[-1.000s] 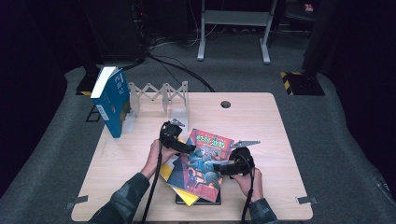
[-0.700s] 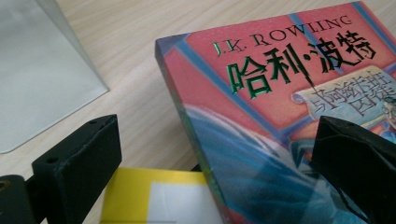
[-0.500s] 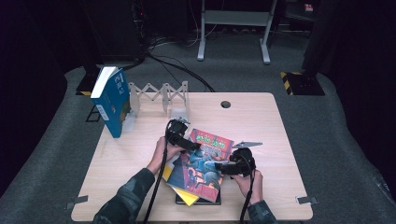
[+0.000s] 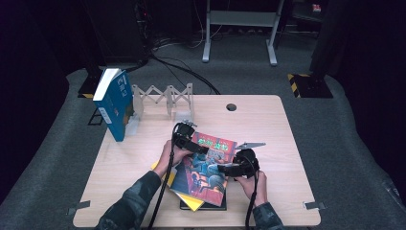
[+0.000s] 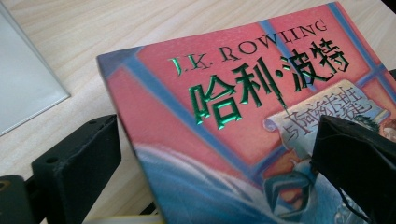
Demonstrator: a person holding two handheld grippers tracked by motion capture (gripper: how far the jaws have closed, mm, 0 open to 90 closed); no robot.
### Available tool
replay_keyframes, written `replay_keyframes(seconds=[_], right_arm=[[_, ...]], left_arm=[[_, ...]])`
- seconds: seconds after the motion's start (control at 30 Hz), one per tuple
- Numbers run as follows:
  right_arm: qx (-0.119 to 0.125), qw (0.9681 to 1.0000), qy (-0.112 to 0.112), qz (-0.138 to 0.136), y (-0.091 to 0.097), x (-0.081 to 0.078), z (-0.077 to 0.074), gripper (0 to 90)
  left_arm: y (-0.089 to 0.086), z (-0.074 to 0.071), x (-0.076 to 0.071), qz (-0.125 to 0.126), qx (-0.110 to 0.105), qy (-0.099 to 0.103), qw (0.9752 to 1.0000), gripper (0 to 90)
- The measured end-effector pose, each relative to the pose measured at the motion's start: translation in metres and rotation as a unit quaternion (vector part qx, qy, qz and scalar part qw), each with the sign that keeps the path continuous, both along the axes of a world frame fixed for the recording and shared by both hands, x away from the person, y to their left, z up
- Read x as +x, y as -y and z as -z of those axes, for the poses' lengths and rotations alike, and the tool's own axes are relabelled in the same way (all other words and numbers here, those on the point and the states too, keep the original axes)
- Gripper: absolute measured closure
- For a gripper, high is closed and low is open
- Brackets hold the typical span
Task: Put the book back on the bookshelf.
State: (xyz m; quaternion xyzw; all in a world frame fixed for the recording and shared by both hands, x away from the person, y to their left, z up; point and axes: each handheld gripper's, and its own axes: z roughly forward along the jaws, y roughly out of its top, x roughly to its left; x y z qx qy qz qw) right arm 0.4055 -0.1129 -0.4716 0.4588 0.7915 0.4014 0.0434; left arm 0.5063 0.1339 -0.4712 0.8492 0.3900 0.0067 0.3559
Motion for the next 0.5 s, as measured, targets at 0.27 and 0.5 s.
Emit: replay_keyframes(seconds=[0.27,0.5], right_arm=[[0.001,1.0000,0.004,-0.006,-0.0016,0.0026,0.0005,21.0],[0.003,1.0000,0.005,-0.002,-0.0023,0.0025,0.0010,21.2]], left_arm=[[-0.0026,0.0027,0.0059,0.003,-0.009,-0.026,0.9996,0.4],[-0.0034,-0.0017,0.0058,-0.007,-0.006,-0.029,0.9995,4.3]])
